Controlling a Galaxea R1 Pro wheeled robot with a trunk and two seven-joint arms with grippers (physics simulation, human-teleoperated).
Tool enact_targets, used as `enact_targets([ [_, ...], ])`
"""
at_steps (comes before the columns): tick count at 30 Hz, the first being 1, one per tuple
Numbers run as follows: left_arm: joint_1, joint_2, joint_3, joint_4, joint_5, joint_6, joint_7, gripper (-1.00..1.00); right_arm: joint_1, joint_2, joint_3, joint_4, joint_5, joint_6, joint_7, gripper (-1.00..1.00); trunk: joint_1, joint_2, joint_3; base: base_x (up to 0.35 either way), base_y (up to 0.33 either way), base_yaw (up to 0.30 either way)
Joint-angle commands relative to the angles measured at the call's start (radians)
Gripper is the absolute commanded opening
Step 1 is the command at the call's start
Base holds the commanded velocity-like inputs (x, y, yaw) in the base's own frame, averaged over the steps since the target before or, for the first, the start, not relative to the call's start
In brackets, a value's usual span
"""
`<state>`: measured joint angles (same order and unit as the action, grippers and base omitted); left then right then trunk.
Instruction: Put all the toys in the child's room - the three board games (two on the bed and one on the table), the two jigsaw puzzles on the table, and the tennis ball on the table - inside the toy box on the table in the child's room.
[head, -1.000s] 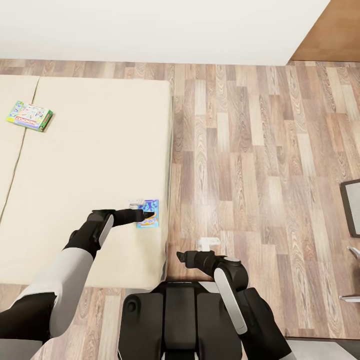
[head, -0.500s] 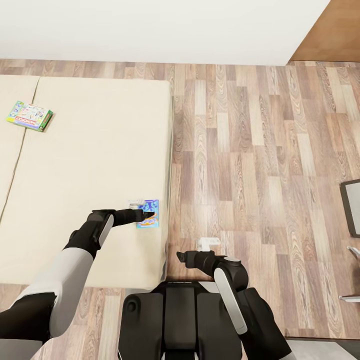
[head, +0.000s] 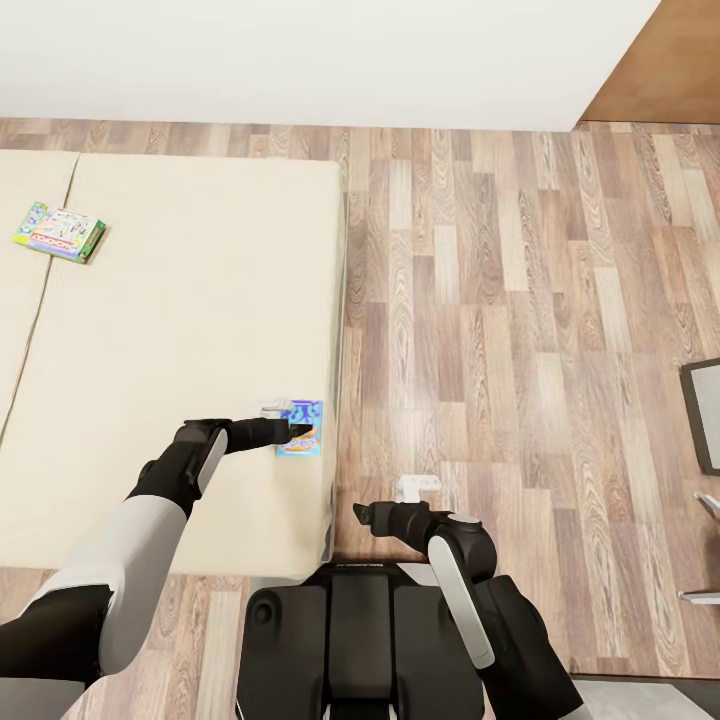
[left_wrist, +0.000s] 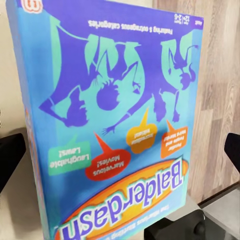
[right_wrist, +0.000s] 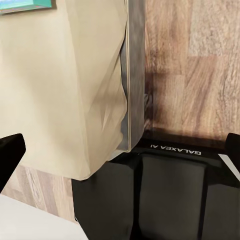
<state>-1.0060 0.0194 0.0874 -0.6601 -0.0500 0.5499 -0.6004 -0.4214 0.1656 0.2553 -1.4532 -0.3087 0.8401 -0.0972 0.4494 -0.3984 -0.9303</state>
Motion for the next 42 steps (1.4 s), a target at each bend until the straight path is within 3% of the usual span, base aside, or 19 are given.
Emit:
enact_targets([
  [1, 0.000, -0.001, 0.005, -0.001, -0.005, 0.007, -0.007, 1.00, 0.000, 0.000, 0.001, -0.001, -0.010, 0.004, -0.010, 1.00, 0.001, -0.002, -0.001, 0.000, 0.000, 0.000],
  [42, 0.000, -0.007, 0.005, -0.001, -0.005, 0.007, -0.032, 1.00, 0.000, 0.000, 0.001, -0.001, -0.010, 0.005, -0.009, 1.00, 0.001, -0.002, -0.001, 0.000, 0.000, 0.000],
])
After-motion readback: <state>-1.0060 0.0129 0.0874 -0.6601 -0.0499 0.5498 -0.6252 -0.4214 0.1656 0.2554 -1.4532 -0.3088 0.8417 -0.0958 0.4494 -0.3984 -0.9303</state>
